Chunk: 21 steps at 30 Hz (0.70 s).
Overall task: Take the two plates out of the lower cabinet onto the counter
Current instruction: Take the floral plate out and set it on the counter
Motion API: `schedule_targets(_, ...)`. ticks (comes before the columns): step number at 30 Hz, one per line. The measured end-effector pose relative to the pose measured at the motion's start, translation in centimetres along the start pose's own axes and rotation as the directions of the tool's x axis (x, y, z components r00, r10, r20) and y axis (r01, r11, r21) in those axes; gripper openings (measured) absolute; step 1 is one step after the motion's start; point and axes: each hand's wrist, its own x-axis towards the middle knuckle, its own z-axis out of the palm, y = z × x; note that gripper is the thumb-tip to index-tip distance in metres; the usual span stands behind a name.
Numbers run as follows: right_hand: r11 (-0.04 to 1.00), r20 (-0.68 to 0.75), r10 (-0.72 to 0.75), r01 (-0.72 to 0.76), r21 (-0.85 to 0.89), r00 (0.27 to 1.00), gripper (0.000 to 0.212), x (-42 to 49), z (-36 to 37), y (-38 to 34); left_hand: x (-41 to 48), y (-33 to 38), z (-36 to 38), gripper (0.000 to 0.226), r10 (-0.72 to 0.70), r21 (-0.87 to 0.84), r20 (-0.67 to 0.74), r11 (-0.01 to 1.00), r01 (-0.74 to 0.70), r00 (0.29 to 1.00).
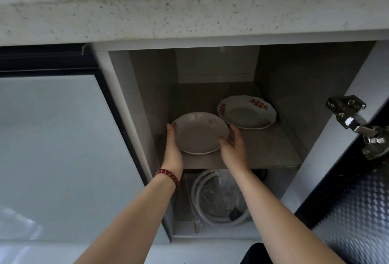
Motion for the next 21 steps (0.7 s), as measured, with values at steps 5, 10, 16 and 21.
schedule_targets(5,1.0,-0.018,-0.004,0.004,0.026,1.0,0.053,-0.9,-1.2,0.1,-1.8,-0.1,0.2,0.069,-0.048,-0.027,0.013,0.998,0.048,0.999)
schedule_targets(10,0.999,-0.041,0.019,-0.017,0.035,0.999,0.05,-1.8,-3.5,0.4,-3.8,-0.6,-0.1,0.062,-0.089,-0.065,0.073,0.993,0.094,0.993)
schedule_targets(16,0.998,-0.103,0.057,-0.054,0.025,0.993,0.043,-1.2,-5.1,0.2,-3.4,-0.8,-0.2,0.061,-0.112,0.012,0.036,0.994,0.112,0.993)
schedule_targets(21,0.989,-0.106,0.144,-0.139,0.049,0.984,0.043,-0.5,-4.4,0.0,-2.5,0.2,0.1,0.063,-0.131,0.0,0.057,0.991,0.131,0.99)
